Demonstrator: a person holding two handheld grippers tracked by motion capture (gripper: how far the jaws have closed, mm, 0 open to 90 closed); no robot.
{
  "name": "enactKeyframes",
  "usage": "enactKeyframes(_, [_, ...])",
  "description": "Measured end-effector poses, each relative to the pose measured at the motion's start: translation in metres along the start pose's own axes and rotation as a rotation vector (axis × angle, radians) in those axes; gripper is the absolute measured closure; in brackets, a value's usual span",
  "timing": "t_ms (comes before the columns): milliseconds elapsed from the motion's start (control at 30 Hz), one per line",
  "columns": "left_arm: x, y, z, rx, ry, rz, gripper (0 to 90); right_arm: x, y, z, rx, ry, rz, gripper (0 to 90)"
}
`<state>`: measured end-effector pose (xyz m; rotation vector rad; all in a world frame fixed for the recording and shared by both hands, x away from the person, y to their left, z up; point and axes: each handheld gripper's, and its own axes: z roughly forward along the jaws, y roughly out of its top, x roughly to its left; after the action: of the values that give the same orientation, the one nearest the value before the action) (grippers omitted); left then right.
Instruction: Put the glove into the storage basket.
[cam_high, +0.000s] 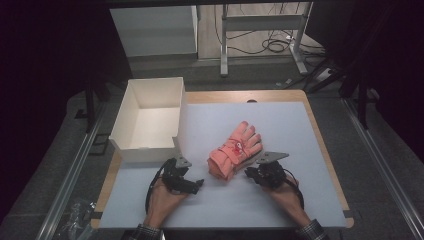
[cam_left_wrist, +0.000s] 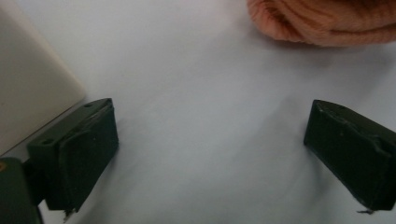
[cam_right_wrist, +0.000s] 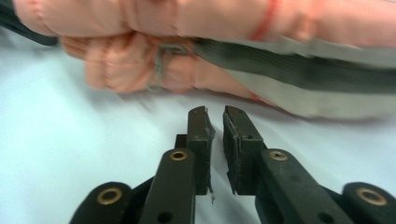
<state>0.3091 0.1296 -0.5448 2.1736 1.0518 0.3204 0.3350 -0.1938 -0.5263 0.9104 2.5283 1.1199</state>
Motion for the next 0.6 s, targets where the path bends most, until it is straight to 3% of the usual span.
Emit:
enactKeyframes(367, [-0.012, 0.028, -0.012, -0.012, -0.086, 0.04, 0.0, -0.028, -0.019, -0.029, -0.018, -0.121, 0.034, 64.6])
enactKeyframes(600, [-0.015, 0.052, -0.022, 0.016, -0.125, 0.065, 0.0, -0.045, -0.031, -0.04, -0.02, -0.179, 0.077, 51.8])
